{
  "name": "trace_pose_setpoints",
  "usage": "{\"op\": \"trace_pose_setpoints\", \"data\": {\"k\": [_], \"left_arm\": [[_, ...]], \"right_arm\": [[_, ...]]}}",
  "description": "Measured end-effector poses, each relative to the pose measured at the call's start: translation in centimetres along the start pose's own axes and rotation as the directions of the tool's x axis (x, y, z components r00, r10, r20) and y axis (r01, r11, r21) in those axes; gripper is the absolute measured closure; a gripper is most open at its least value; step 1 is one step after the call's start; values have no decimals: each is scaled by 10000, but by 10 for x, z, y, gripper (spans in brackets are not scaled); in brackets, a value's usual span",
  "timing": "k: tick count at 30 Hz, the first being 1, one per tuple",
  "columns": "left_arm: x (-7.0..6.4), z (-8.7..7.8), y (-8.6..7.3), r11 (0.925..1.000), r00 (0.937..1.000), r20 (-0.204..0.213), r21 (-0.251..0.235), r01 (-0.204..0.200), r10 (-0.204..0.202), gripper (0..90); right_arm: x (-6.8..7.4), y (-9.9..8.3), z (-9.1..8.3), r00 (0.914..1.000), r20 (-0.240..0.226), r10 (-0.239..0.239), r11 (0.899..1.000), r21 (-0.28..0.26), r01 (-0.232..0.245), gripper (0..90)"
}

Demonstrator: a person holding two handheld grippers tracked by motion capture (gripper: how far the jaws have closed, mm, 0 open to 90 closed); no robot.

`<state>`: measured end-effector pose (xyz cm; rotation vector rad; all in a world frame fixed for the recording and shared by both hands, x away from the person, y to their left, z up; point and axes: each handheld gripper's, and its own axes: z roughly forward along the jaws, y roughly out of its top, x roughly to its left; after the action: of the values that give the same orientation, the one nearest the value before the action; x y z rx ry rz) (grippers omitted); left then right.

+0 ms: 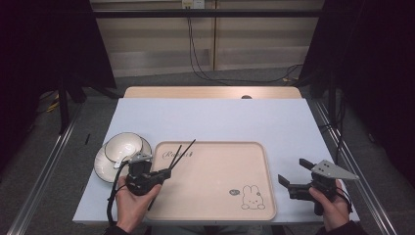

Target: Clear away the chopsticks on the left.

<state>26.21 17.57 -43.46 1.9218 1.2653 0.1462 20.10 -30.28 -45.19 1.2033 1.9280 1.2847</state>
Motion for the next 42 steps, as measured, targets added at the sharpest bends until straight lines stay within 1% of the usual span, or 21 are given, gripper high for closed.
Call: {"op": "trace_pose_setpoints", "data": {"k": [1, 2, 3, 5, 6, 7, 8, 9, 10, 12, 13, 15, 22, 23, 24, 25, 28, 35, 37, 39, 42], "left_arm": [[2, 3, -2, 9998, 10000, -19, 186, 32, -31, 857], [1, 5, -3, 9997, 9998, -148, 206, 133, -130, 857], [2, 6, -4, 9994, 9997, -241, 346, 23, -14, 857], [3, 10, -6, 9990, 9994, -311, 416, 170, -157, 857], [3, 12, -7, 9984, 9993, -343, 541, 137, -119, 857], [2, 14, -8, 9981, 9989, -418, 561, 253, -230, 857], [2, 14, -8, 9981, 9989, -418, 561, 253, -230, 857], [3, 16, -8, 9970, 9990, -416, 747, 199, -168, 856], [3, 18, -8, 9968, 9985, -532, 771, 191, -150, 856], [4, 19, -8, 9961, 9986, -529, 874, 145, -99, 856], [4, 21, -8, 9950, 9979, -644, 986, 175, -112, 856], [3, 23, -8, 9941, 9974, -712, 1071, 192, -116, 856], [3, 27, -8, 9912, 9962, -845, 1279, 329, -222, 855], [3, 28, -8, 9901, 9963, -827, 1363, 333, -221, 855], [2, 30, -9, 9885, 9952, -967, 1485, 291, -148, 854], [1, 31, -9, 9878, 9950, -978, 1526, 328, -179, 853], [1, 32, -9, 9880, 9953, -939, 1496, 389, -250, 853], [0, 32, -10, 9885, 9949, -1007, 1496, 230, -79, 850], [0, 33, -10, 9892, 9954, -960, 1448, 208, -69, 847], [0, 33, -10, 9892, 9957, -903, 1430, 310, -182, 845], [0, 33, -10, 9898, 9962, -874, 1411, 178, -55, 844]], "right_arm": [[0, 0, 0, 10000, -3, 4, 10000, -5, -4, 26], [0, 0, 0, 10000, -3, 12, 10000, -1, -12, 26], [0, 0, 0, 10000, -11, 11, 10000, 1, -11, 26], [0, 0, 0, 10000, -5, 2, 10000, 1, -2, 26], [0, 0, 0, 10000, -6, 7, 10000, 5, -7, 26], [0, 0, 0, 10000, -16, 3, 10000, 1, -3, 26], [0, 0, 0, 10000, -15, -2, 10000, 2, 2, 26], [0, 0, 0, 10000, -41, 20, 10000, 13, -20, 26], [0, 0, 0, 10000, -38, 7, 10000, 9, -7, 26], [0, 0, 0, 10000, -43, -4, 10000, 8, 4, 26], [0, 0, 0, 10000, -60, 6, 10000, 9, -6, 26], [0, 0, 0, 10000, -58, 6, 10000, 9, -6, 26], [0, 0, 1, 10000, -80, 8, 10000, 43, -8, 26], [0, 0, 1, 10000, -57, 16, 10000, 32, -16, 26], [0, 0, 1, 10000, -86, 8, 10000, 38, -8, 26], [0, 0, 1, 10000, -90, 15, 10000, 36, -14, 26], [0, 0, 1, 10000, -94, 6, 10000, 35, -6, 26], [0, 0, 1, 10000, -81, 40, 10000, 39, -40, 26], [1, 0, 1, 9999, -105, 32, 10000, 43, -32, 26], [0, 0, 1, 10000, -78, 51, 10000, 47, -50, 26], [0, 0, 1, 9999, -89, 54, 10000, 49, -53, 26]]}}
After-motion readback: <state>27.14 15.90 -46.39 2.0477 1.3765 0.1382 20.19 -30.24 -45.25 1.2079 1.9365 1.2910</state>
